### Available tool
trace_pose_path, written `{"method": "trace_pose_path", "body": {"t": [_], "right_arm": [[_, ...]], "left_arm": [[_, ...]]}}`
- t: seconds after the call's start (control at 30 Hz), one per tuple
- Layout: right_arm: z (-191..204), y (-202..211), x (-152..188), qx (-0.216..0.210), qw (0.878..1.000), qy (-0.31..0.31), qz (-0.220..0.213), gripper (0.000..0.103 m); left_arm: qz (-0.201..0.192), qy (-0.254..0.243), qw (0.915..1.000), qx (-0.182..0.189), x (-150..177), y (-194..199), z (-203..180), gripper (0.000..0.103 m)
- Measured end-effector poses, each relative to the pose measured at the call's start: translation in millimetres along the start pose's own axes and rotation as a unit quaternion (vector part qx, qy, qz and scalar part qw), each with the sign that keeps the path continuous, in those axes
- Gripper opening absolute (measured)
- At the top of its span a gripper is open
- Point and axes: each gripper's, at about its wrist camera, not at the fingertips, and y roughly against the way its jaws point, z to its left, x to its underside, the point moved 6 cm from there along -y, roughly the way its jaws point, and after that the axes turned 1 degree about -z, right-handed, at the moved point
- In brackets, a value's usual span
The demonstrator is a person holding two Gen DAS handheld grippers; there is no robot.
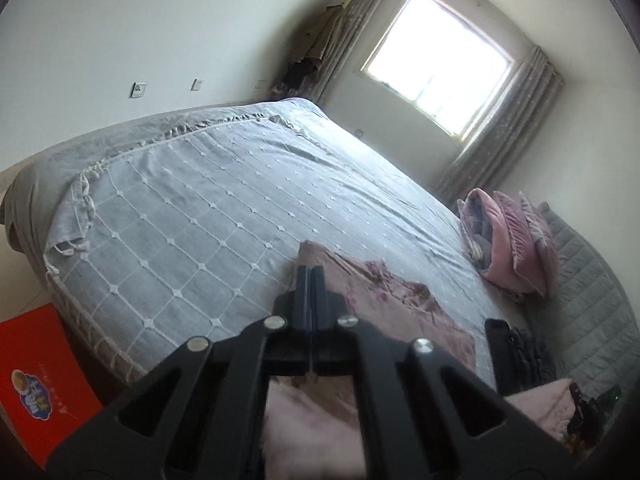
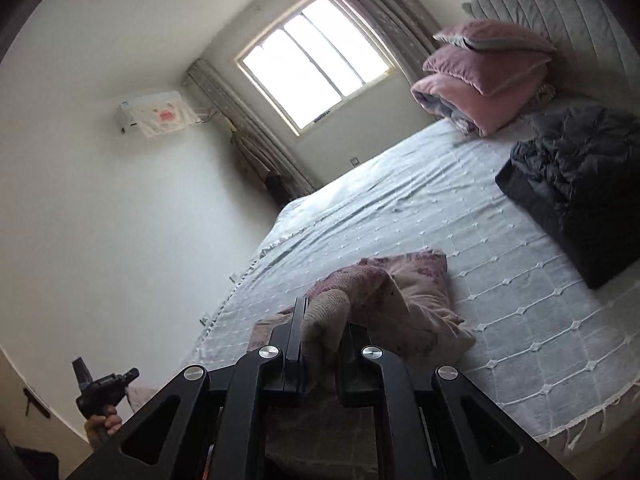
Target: Fold large clothes
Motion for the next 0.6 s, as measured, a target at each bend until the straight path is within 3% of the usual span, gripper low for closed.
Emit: {"method": "trace_pose_path", "body": {"t": [0.1, 0.17, 0.2, 0.33, 0.4, 0.43, 0.47, 0.53, 0.6], "right_arm": [[-23.2, -52.1, -11.5, -0.024, 0.998, -0.054, 0.006, 0.010], [-29.6, -94.5, -26.6, -0.025, 0.997, -0.071, 0.010, 0.010], [-32.8, -118.0, -33.7, -0.019, 0.997, -0.076, 0.015, 0.010], [-49.5, -236.2, -68.1, 0.034, 0.994, -0.084, 0.058, 0.010], [-66.4, -288.7, -80.5, 0.065, 0.990, -0.098, 0.075, 0.010], [-79.5, -313.2, -86.6, 0.082, 0.987, -0.113, 0.079, 0.010], [-97.5, -334.8, -89.1, 0.104, 0.981, -0.140, 0.081, 0.011], [-146.4, -370.6, -81.8, 0.163, 0.958, -0.214, 0.097, 0.014], [-183.2, -392.2, -61.4, 0.211, 0.935, -0.251, 0.133, 0.020]], "left_arm": [[0.036, -0.003, 0.9993, -0.002, -11.9, -59.2, -10.9, 0.000], [0.086, 0.035, 0.9947, 0.045, -6.3, -77.3, -16.7, 0.000], [0.083, 0.024, 0.9944, 0.061, -7.0, -74.0, -21.2, 0.000], [0.040, -0.014, 0.9987, 0.029, -23.8, -40.1, -4.0, 0.001], [0.031, -0.015, 0.9994, 0.012, -32.1, -26.3, 12.6, 0.010], [0.023, -0.020, 0.9995, -0.004, -35.6, -24.0, 20.9, 0.020], [0.015, -0.031, 0.9991, -0.024, -36.1, -21.9, 28.6, 0.031], [0.027, -0.055, 0.9973, -0.040, -25.1, -29.3, 38.2, 0.039], [0.070, -0.083, 0.9938, -0.024, 0.0, -45.5, 35.6, 0.040]]}}
